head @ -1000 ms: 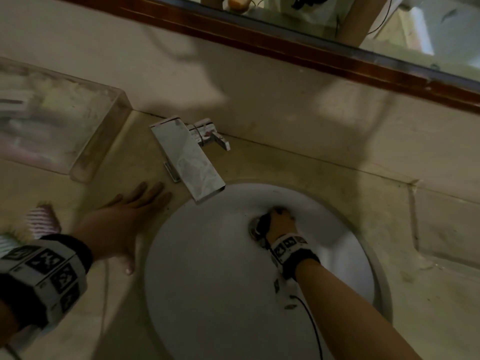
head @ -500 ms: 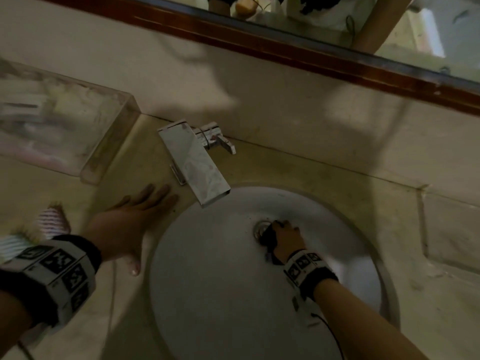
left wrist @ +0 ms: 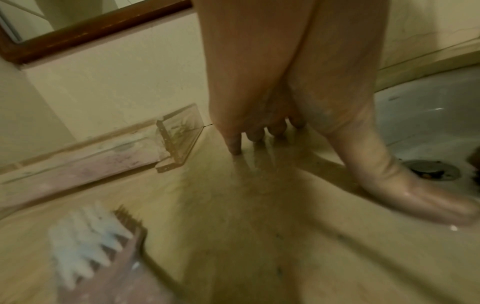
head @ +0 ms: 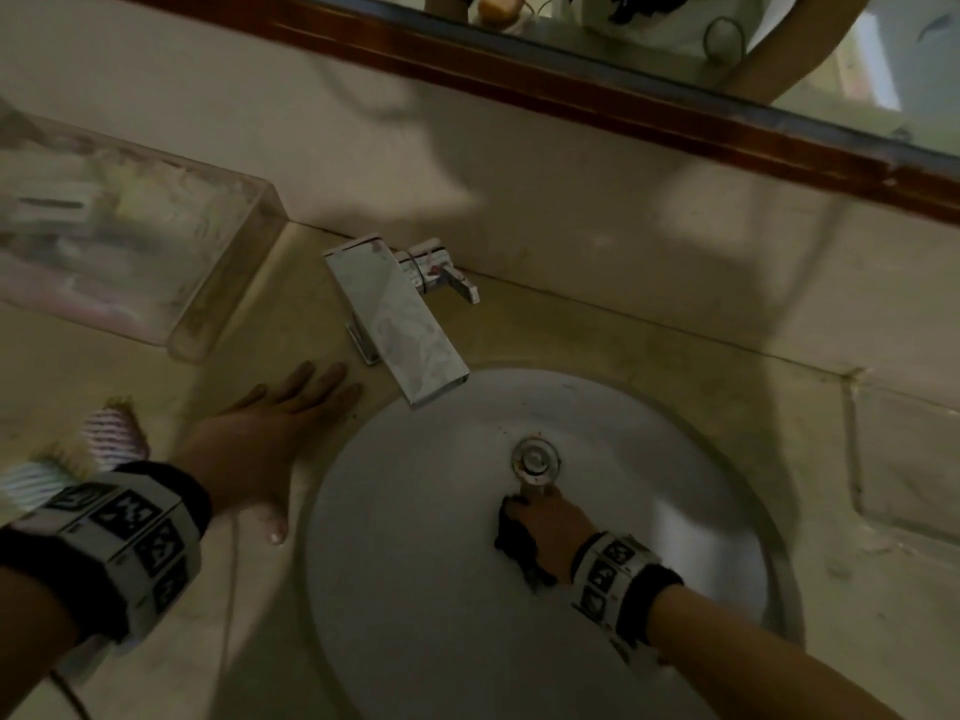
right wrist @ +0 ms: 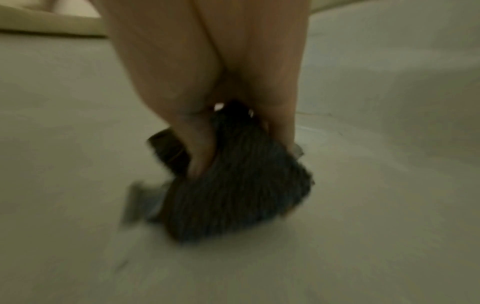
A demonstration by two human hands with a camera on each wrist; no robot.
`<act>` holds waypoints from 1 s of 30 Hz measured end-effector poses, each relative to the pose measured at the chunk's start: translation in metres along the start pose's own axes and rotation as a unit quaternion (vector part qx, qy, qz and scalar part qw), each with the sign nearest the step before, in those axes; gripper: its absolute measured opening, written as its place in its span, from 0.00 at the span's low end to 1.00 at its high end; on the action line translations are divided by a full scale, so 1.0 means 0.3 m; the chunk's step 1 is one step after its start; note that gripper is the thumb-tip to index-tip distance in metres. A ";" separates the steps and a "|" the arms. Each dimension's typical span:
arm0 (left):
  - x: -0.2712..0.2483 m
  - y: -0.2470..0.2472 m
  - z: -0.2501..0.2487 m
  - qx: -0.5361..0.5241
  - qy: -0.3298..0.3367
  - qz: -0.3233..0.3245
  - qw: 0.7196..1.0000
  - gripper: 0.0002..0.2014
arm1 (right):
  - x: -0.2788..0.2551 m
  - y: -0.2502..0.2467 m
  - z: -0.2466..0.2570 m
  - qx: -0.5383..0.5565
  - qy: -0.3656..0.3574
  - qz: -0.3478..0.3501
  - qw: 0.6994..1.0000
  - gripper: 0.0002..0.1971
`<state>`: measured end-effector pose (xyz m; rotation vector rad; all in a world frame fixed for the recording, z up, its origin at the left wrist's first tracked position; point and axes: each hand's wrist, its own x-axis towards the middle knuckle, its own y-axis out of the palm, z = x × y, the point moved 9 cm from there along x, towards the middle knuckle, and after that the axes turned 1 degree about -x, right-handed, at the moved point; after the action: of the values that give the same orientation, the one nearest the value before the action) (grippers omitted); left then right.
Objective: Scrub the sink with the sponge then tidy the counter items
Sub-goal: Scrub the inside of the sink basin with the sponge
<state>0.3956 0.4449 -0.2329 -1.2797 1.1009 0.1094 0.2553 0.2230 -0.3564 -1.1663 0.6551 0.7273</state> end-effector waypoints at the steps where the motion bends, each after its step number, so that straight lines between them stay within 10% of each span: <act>1: -0.001 -0.002 -0.002 -0.002 0.000 0.000 1.000 0.80 | 0.015 -0.044 -0.015 0.050 0.019 -0.033 0.998 0.26; 6: -0.008 -0.015 -0.012 -0.003 -0.006 -0.003 1.000 0.80 | 0.032 -0.197 0.017 0.045 0.070 -0.105 0.991 0.22; 14: -0.001 -0.008 0.003 -0.009 -0.005 -0.013 1.000 0.81 | 0.048 -0.093 0.359 0.146 -0.053 -0.057 0.986 0.28; 30: -0.029 -0.031 -0.017 -0.019 -0.029 -0.040 0.999 0.80 | 0.074 -0.281 -0.104 0.367 0.278 -0.276 0.844 0.25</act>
<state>0.3939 0.4418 -0.2197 -1.3454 1.0015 0.1075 0.3329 0.1778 -0.3338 -0.7561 0.9110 -0.3799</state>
